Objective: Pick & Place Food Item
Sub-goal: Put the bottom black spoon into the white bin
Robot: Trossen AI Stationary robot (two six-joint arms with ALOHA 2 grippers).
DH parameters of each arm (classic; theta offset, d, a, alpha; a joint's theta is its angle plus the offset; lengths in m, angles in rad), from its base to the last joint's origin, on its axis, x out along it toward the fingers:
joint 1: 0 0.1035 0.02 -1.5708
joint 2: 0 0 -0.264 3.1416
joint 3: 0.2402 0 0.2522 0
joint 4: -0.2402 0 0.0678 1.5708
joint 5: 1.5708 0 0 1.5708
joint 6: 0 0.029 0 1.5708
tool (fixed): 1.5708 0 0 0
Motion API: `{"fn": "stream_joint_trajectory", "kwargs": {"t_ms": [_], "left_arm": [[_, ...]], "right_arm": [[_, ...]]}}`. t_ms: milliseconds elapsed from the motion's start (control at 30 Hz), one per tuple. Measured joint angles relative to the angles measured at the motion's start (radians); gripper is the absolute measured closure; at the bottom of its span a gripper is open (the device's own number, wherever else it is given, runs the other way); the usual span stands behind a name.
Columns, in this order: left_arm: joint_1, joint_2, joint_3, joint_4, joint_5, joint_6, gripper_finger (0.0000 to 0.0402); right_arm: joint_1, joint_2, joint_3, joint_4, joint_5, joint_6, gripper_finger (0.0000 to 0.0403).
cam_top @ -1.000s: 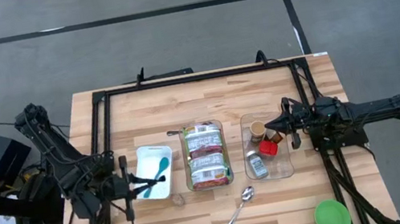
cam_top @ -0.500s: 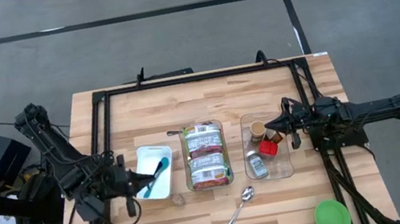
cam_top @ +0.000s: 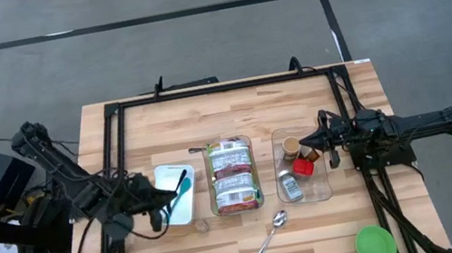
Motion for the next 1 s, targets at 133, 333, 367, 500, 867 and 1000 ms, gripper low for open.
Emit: {"fn": "stream_joint_trajectory", "kwargs": {"t_ms": [133, 333, 367, 500, 867, 1000], "left_arm": [[0.085, 0.000, 0.000, -0.028, 0.126, -0.011, 0.0395], [0.209, 0.000, 0.000, -0.089, 0.301, -0.098, 0.0395], [0.223, 0.000, 0.000, -0.099, 0.324, -0.099, 0.0395], [0.262, 0.001, 0.000, -0.140, 0.397, -0.130, 0.0395], [0.273, 0.019, -0.044, -0.164, 0.422, -0.179, 0.0395], [0.273, 0.020, -0.110, -0.117, 0.426, -0.211, 0.0395]], "right_arm": [[0.000, 0.000, 0.000, 0.000, 0.000, 0.000, 0.0402], [0.000, 0.000, 0.000, 0.000, 0.000, 0.000, 0.0402], [0.000, 0.000, 0.000, 0.000, 0.000, 0.000, 0.0402], [0.000, 0.000, 0.000, 0.000, 0.000, 0.000, 0.0402], [0.000, 0.000, 0.000, 0.000, 0.000, 0.000, 0.0402], [0.000, 0.000, 0.000, 0.000, 0.000, 0.000, 0.0402]]}}
